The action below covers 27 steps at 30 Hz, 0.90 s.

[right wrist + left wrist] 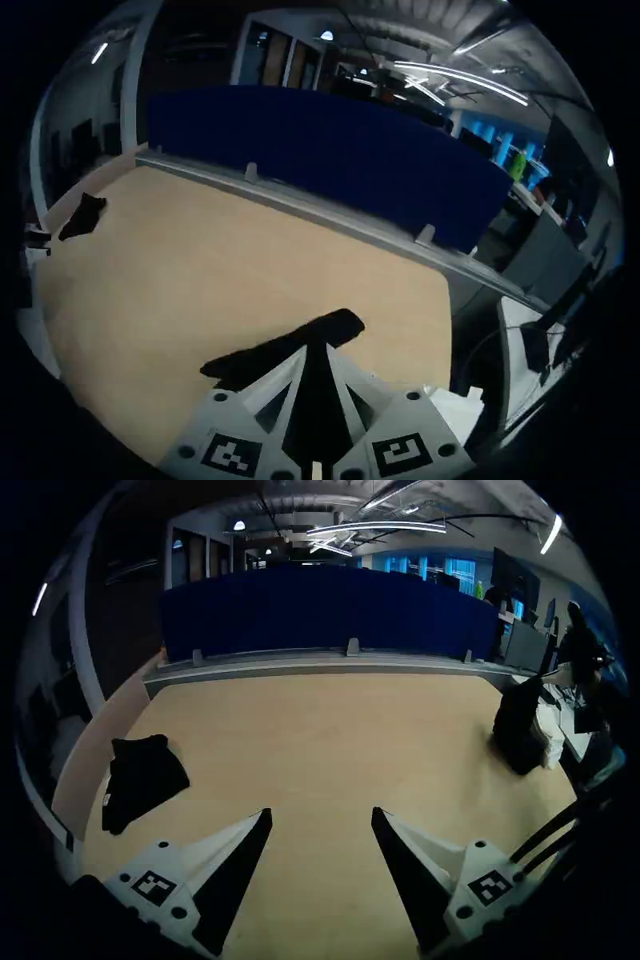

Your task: Fold towel

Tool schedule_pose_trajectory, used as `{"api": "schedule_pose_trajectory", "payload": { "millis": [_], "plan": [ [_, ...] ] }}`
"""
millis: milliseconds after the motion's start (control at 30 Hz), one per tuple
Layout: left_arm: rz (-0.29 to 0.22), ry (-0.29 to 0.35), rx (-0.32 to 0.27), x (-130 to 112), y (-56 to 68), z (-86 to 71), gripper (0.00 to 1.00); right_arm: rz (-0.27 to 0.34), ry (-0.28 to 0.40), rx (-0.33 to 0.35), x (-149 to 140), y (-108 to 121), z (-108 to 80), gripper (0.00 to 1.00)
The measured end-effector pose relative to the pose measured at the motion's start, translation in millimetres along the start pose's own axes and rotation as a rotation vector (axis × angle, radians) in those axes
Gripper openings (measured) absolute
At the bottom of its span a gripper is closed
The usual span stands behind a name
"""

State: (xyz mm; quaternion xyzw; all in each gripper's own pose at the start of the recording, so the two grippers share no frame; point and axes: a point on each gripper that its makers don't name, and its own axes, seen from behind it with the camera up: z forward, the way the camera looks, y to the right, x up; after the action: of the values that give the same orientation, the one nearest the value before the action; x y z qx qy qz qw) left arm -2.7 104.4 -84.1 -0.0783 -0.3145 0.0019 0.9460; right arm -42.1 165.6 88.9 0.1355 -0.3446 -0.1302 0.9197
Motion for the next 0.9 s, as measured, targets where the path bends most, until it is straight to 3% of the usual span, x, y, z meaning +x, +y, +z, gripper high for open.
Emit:
{"api": "schedule_pose_trajectory", "payload": {
  "millis": [433, 900],
  "plan": [
    [0.033, -0.008, -0.018, 2, 15.1, 3.8, 0.92, 0.155, -0.049, -0.078, -87, 31, -18.5, 0.03],
    [0.051, -0.014, -0.022, 0, 28.8, 2.4, 0.92, 0.228, -0.134, -0.136, -161, 43, -12.3, 0.04]
  ]
}}
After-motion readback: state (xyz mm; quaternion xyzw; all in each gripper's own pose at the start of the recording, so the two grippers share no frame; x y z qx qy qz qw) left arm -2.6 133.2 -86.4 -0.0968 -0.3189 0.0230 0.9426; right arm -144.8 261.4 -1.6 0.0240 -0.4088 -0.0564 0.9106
